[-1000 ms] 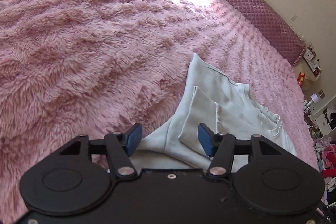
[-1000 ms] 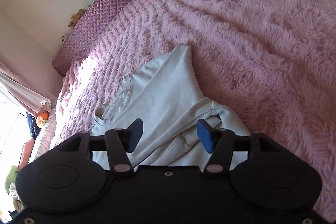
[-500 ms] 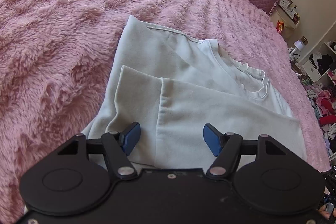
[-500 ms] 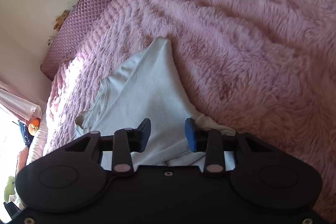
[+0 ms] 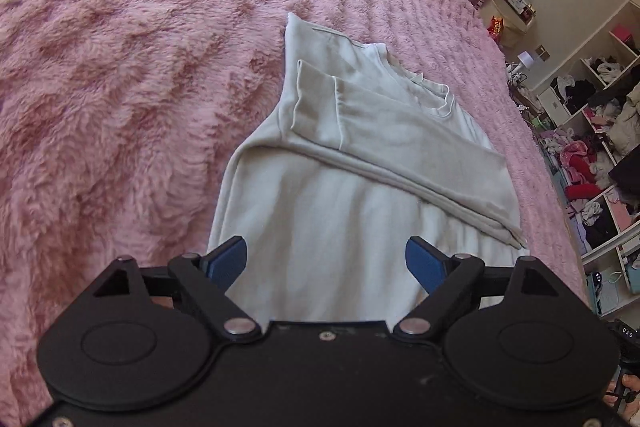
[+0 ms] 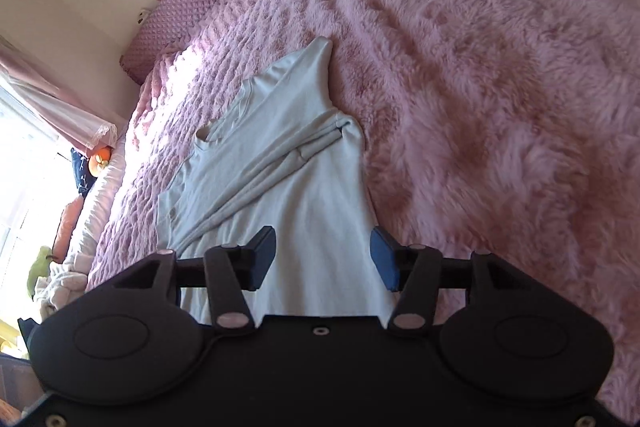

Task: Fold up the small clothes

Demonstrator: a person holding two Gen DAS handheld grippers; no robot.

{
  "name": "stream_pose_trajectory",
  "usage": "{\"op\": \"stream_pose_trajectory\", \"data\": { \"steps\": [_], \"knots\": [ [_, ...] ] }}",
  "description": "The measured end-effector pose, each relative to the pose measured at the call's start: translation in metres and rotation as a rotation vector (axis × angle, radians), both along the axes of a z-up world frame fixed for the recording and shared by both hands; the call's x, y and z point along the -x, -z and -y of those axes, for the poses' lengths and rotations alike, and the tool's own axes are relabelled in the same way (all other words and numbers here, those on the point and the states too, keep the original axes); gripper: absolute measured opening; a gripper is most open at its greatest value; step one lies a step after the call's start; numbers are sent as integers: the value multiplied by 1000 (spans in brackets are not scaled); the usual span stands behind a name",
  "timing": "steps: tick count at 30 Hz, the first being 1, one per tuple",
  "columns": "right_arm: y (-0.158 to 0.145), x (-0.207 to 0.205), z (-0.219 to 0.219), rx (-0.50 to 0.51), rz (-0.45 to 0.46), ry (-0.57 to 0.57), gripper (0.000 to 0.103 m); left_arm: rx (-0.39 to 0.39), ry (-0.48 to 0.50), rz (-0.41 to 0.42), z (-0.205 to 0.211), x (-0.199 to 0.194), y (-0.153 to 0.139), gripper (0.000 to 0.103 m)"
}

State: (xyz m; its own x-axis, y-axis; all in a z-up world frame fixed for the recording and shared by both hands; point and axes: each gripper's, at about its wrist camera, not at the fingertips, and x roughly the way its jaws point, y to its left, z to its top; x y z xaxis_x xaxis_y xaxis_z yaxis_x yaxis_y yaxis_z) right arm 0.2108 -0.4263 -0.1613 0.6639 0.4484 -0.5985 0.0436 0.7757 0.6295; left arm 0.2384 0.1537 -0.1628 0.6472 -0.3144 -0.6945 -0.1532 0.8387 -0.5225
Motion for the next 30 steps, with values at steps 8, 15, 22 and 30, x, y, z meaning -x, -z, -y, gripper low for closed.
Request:
{"op": "stream_pose_trajectory", "data": {
  "steps": [8,15,22,30],
  "knots": [
    [42,74,1,-30,-149,-129,53,210,-34,-151,-32,116,59,88],
    [56,68,-18,-143,-154,-161,57,391,6,-170,-26,128,80,96],
    [53,72,-34,-55,-152,-126,30,383,-60,-220,-19,121,81,64],
    [22,85,-38,-73,-119,-79,6,344,-44,-205,-21,115,48,11]
  ]
}}
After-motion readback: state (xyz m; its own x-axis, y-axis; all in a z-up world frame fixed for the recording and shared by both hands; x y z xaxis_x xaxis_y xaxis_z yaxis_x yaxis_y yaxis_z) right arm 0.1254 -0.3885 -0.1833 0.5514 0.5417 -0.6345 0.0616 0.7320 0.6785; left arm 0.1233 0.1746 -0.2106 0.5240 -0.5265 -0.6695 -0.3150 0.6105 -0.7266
